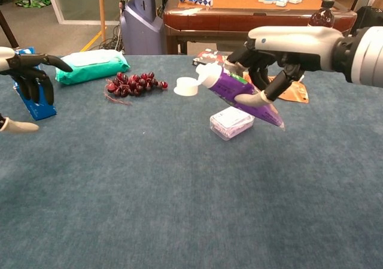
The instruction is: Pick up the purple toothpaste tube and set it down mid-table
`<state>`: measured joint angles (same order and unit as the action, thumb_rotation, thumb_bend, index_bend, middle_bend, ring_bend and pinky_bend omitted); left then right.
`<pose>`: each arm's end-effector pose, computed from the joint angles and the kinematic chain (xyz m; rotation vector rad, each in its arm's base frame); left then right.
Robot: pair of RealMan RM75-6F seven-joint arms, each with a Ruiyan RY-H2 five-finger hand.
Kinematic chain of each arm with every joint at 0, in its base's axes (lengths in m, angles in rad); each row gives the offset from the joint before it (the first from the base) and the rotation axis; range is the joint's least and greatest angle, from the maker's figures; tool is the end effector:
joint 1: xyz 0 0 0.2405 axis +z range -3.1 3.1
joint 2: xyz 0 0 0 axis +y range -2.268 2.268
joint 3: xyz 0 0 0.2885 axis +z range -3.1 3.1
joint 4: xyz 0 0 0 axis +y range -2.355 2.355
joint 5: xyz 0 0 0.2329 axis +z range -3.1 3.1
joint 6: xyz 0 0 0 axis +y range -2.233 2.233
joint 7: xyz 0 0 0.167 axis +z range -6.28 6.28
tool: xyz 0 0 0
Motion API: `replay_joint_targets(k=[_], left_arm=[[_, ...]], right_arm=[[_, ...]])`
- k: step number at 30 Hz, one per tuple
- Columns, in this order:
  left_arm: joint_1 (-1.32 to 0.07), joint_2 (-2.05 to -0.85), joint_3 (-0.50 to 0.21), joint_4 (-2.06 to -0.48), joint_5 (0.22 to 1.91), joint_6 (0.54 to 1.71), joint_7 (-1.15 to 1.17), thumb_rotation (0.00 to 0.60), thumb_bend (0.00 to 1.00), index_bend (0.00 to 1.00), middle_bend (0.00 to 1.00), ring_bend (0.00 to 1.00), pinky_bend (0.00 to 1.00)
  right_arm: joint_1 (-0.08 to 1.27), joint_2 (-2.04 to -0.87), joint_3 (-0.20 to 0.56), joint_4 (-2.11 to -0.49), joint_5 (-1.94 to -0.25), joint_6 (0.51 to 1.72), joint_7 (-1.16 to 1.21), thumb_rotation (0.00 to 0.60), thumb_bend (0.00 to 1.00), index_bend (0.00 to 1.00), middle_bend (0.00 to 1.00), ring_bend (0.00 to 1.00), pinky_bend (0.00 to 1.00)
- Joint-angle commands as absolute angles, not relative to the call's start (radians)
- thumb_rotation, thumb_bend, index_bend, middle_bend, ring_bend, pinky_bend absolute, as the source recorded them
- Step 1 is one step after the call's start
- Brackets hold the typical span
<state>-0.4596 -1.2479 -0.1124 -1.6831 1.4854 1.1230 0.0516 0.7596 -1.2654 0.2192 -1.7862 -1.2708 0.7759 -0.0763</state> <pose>-0.2270 0.3168 0.0540 -1.7989 -0.9688 -1.0785 -0.1126 -0.3627 0.0109 2.0930 -1.0969 1.0756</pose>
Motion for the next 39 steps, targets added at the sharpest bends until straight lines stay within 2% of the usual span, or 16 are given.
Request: replay_joint_targets(k=[1, 5, 8, 13, 29, 35, 37, 39], left_arm=[[-0.473, -1.295, -0.132, -1.661, 1.477, 1.150, 0.083, 0.600, 0.17, 0.10, 0.36, 0.40, 0.38], [-0.480, -1.343, -0.153, -1.659, 1.461, 1.181, 0.118, 0.600, 0.17, 0.05, 0.31, 0.38, 0.38], [-0.483, -1.372, -0.167, -1.664, 1.442, 1.200, 0.142, 0.600, 0.17, 0.00, 0.26, 0.31, 0.38], [-0.483, -1.401, -0.178, -1.689, 1.394, 1.210, 0.167, 0.595, 0.17, 0.00, 0.20, 0.23, 0.36], [-0.461, -1.475, -0.187, -1.718, 1.329, 1.264, 0.140, 0.402, 0.17, 0.00, 0.12, 0.15, 0.35], [-0.459, -1.477, -0.174, -1.720, 1.326, 1.262, 0.157, 0.398, 0.17, 0.00, 0.11, 0.14, 0.34], [-0.459, -1.477, -0.172, -1.719, 1.325, 1.260, 0.158, 0.422, 0.17, 0.00, 0.11, 0.14, 0.34], [-0.461, -1.481, -0.176, -1.715, 1.317, 1.257, 0.156, 0.472, 0.17, 0.00, 0.11, 0.14, 0.34]], right_arm=[[0.797, -1.270, 0.230, -1.799, -1.228, 0.743, -0.101, 0.600, 0.87, 0.81, 0.73, 0.65, 0.55], [0.840, -1.286, 0.239, -1.798, -1.171, 0.713, -0.128, 0.600, 0.87, 0.82, 0.73, 0.65, 0.55], [0.874, -1.310, 0.243, -1.786, -1.121, 0.698, -0.151, 0.600, 0.87, 0.82, 0.74, 0.65, 0.56], [0.927, -1.356, 0.249, -1.764, -1.038, 0.686, -0.177, 0.600, 0.88, 0.82, 0.74, 0.65, 0.56], [1.039, -1.474, 0.266, -1.704, -0.876, 0.714, -0.194, 0.600, 0.88, 0.82, 0.74, 0.65, 0.56], [1.043, -1.481, 0.265, -1.690, -0.865, 0.721, -0.175, 0.600, 0.88, 0.82, 0.74, 0.65, 0.56], [1.042, -1.481, 0.267, -1.690, -0.862, 0.719, -0.163, 0.600, 0.88, 0.82, 0.74, 0.65, 0.56], [1.043, -1.483, 0.267, -1.686, -0.862, 0.719, -0.152, 0.600, 0.88, 0.82, 0.74, 0.66, 0.56]])
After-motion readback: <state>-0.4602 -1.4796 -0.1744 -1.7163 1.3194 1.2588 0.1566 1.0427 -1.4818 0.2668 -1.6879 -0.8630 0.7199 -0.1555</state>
